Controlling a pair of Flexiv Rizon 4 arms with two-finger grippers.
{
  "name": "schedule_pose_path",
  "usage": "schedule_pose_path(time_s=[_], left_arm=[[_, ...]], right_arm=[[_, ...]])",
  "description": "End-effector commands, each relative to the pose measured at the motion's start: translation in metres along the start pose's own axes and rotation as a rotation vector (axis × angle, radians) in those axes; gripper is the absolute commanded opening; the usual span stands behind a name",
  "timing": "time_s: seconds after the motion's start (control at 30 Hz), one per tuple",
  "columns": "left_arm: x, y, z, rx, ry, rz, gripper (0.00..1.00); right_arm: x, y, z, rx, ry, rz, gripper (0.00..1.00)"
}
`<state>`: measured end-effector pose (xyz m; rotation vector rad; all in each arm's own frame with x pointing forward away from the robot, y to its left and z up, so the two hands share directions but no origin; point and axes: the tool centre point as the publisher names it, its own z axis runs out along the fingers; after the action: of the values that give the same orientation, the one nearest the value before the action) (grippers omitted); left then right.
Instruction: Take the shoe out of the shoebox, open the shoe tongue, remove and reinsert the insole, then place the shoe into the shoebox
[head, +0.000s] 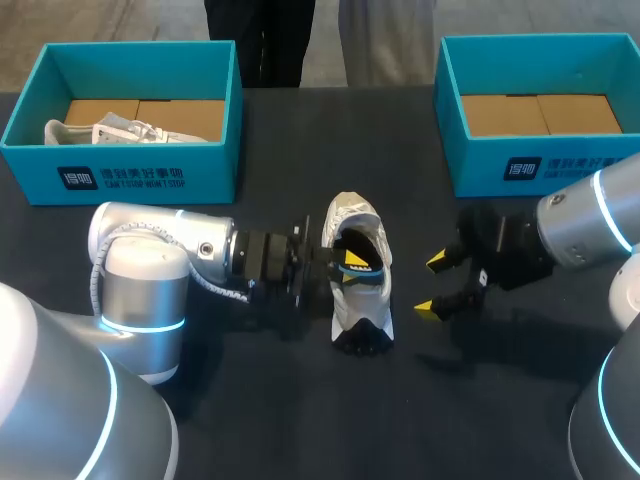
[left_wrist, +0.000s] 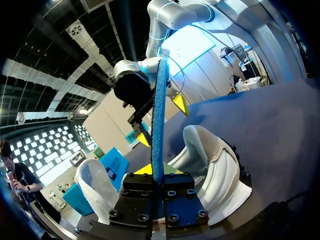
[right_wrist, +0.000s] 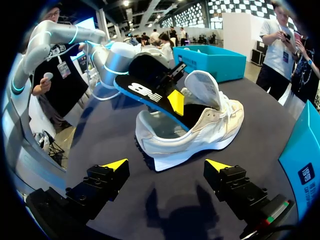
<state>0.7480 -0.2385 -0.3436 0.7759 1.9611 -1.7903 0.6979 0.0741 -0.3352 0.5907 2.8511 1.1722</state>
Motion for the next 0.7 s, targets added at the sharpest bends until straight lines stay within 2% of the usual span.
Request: schedule_pose_path(time_s=[0.03,0.07,0.1,0.13,0.23,0.3,0.43,0.57,0.7], left_arm=[[-0.003,-0.004,-0.001,-0.003,-0.003,0.012,0.47],[-0.003,-0.006,-0.001,0.003,-0.007,0.017,0.49],[-0.004,-0.011,-0.001,0.008,-0.010,0.026,0.62],[-0.005,-0.015,0.000,0.010,-0.008,0.030,0.65],[-0.007,-0.024,0.000,0.024,-0.012,0.047,0.59],[-0.008,-0.028,0.000,0.024,-0.014,0.056,0.62],[-0.008,-0.033,-0.003,0.015,-0.012,0.062,0.53],[-0.004,-0.039,-0.004,0.010,-0.007,0.070,0.57],[0.001,-0.038,-0.004,0.006,0.003,0.050,0.42]], right_arm=[[0.003,-0.001,0.000,0.002,-0.004,0.001,1.00],[0.003,-0.001,0.000,0.003,-0.004,0.001,1.00],[0.003,-0.001,0.000,0.005,-0.004,0.002,1.00],[0.003,-0.002,0.000,0.004,-0.003,0.003,1.00],[0.002,-0.002,0.001,0.006,0.000,0.004,1.00],[0.002,-0.002,0.002,0.006,0.002,0.003,1.00],[-0.001,-0.001,0.003,0.006,0.005,-0.003,1.00],[-0.002,0.000,0.002,0.005,0.003,-0.007,1.00],[-0.001,0.000,0.002,0.002,0.000,-0.005,1.00]])
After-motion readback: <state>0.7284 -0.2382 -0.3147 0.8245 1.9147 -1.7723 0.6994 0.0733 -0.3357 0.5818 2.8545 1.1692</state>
